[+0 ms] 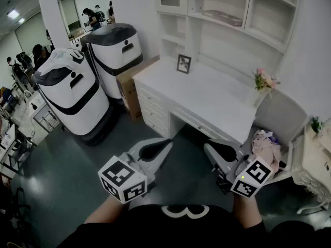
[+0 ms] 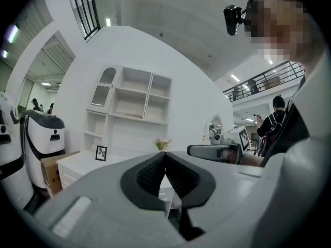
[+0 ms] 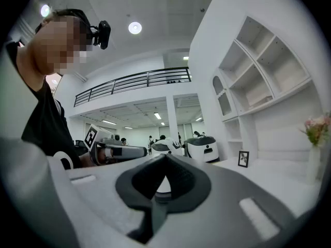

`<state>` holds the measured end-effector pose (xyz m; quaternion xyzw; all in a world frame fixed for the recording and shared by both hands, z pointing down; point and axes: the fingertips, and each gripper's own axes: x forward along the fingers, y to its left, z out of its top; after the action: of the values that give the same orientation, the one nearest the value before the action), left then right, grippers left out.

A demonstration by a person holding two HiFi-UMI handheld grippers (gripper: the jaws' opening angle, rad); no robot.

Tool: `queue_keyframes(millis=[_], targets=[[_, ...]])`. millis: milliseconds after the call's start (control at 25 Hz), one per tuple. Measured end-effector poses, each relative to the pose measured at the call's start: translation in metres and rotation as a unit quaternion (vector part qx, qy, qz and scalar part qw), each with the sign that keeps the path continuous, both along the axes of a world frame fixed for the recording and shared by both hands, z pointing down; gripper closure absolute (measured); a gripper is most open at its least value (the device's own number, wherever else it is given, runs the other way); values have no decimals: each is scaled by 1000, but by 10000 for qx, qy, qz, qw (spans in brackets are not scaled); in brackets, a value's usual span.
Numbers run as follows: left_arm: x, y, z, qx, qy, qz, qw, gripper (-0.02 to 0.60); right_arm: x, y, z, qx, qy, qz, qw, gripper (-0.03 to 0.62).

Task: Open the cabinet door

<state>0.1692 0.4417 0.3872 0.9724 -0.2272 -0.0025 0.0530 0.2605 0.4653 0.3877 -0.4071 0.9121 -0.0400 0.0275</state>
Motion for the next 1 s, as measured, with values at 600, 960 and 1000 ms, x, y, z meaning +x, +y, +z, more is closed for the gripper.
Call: queue_keyframes(millis=[600, 960, 1000], targets=[[-47, -39, 6, -12, 101, -96, 9999, 580, -45, -42, 4, -140, -19, 8, 9999, 594], [-87, -66, 9, -228, 453, 242, 9984, 580, -83, -74, 9, -25, 102, -102, 9999, 594], [-91, -69, 11, -198, 428, 230, 9986, 581, -87, -74, 9, 29, 112, -140, 9998, 594]])
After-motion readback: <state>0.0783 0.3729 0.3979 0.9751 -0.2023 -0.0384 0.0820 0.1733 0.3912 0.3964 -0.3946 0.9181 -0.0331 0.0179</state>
